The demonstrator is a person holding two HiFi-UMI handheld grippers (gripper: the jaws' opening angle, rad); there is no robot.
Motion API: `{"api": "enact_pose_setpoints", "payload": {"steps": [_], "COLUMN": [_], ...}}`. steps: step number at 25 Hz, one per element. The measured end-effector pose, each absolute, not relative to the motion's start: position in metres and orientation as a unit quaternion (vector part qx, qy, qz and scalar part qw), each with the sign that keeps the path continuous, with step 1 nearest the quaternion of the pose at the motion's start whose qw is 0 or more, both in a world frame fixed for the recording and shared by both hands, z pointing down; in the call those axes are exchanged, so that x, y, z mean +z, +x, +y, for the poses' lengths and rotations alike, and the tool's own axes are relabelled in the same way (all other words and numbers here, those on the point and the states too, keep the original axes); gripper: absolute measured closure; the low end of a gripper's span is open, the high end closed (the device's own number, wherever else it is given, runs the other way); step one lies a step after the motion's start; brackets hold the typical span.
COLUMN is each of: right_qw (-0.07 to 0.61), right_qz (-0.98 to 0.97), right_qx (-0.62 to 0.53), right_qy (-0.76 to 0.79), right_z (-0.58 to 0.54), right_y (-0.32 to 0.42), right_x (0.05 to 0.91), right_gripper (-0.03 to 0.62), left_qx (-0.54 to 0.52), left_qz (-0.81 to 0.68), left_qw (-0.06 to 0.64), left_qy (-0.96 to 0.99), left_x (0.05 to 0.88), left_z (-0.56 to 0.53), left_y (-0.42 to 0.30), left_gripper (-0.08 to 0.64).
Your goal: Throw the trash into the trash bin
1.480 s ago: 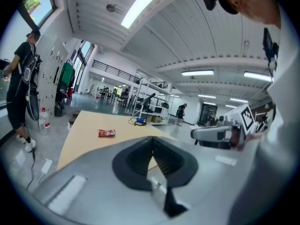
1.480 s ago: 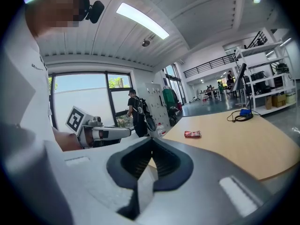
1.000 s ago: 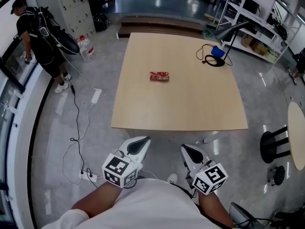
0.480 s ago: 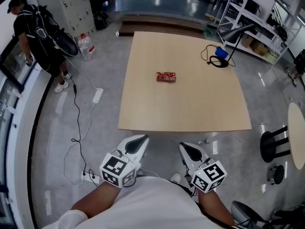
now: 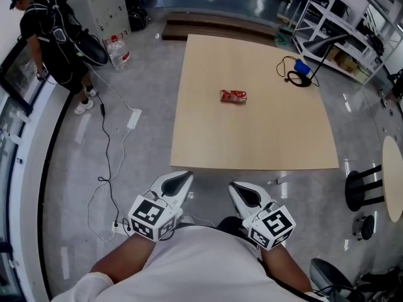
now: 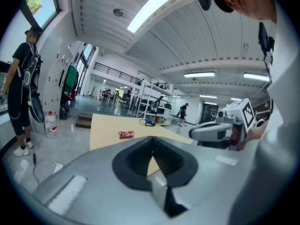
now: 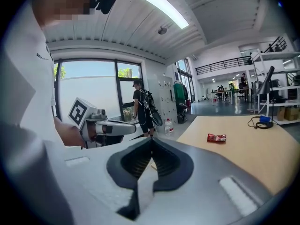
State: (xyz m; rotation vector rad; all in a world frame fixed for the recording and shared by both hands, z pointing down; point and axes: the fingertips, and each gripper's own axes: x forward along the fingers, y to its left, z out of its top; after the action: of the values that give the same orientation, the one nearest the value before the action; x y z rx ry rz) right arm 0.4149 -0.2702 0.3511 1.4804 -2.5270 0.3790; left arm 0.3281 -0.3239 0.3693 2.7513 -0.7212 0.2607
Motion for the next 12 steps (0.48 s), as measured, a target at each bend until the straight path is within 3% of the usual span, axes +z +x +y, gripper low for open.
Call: {"api": "enact_pose_setpoints", "payload": {"steps": [12], "right_qw": [0.115], "right_qz": [-0.853], "right_qx": [0.131], "right_qy": [0.491], "right_z": [-0.298], "right_y": [0.426], "right_x": [0.352], "right_gripper": [0.589], "left_qx": [0.082], "left_qz": [-0.265], "left_qw": [0.157], "left_qy": [0.948], "left_x": [0.371], "left_z": [-0.347], "left_y": [0.334], "left_gripper": [0.552]}}
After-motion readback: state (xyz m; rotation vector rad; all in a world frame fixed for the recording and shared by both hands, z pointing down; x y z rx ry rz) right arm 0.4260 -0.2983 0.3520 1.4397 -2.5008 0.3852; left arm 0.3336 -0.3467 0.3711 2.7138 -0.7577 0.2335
